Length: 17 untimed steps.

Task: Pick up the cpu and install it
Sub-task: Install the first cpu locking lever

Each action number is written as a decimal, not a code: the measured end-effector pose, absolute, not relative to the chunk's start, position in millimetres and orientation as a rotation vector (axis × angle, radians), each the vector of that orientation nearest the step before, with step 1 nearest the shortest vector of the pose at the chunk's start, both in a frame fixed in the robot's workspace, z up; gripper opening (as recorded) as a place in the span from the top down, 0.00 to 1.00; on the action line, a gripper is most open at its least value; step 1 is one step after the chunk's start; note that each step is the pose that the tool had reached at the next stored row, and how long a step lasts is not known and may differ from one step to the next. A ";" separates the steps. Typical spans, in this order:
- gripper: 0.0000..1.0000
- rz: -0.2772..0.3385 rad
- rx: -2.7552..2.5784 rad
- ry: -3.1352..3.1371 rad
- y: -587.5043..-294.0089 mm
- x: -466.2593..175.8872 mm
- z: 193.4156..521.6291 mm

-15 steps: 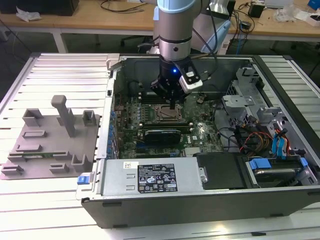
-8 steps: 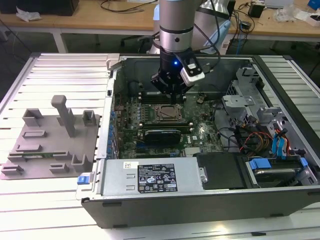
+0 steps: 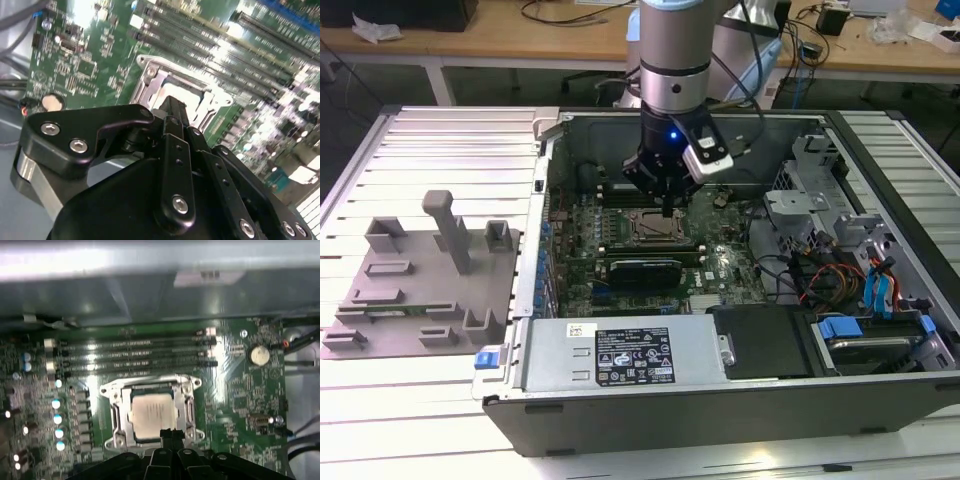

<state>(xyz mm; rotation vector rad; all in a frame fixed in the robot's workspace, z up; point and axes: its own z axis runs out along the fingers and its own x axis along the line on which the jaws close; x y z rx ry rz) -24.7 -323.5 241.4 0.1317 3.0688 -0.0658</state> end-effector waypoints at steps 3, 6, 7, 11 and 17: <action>0.89 -0.062 0.132 3.069 -338.0 -24.7 241.4; 0.89 -0.055 0.131 3.069 -347.3 -24.7 241.3; 0.89 -0.054 0.131 3.069 -347.6 -24.7 241.3; 0.89 -0.053 0.131 3.069 -349.1 -24.9 241.2; 0.89 -0.049 0.131 3.070 -345.5 -27.0 241.2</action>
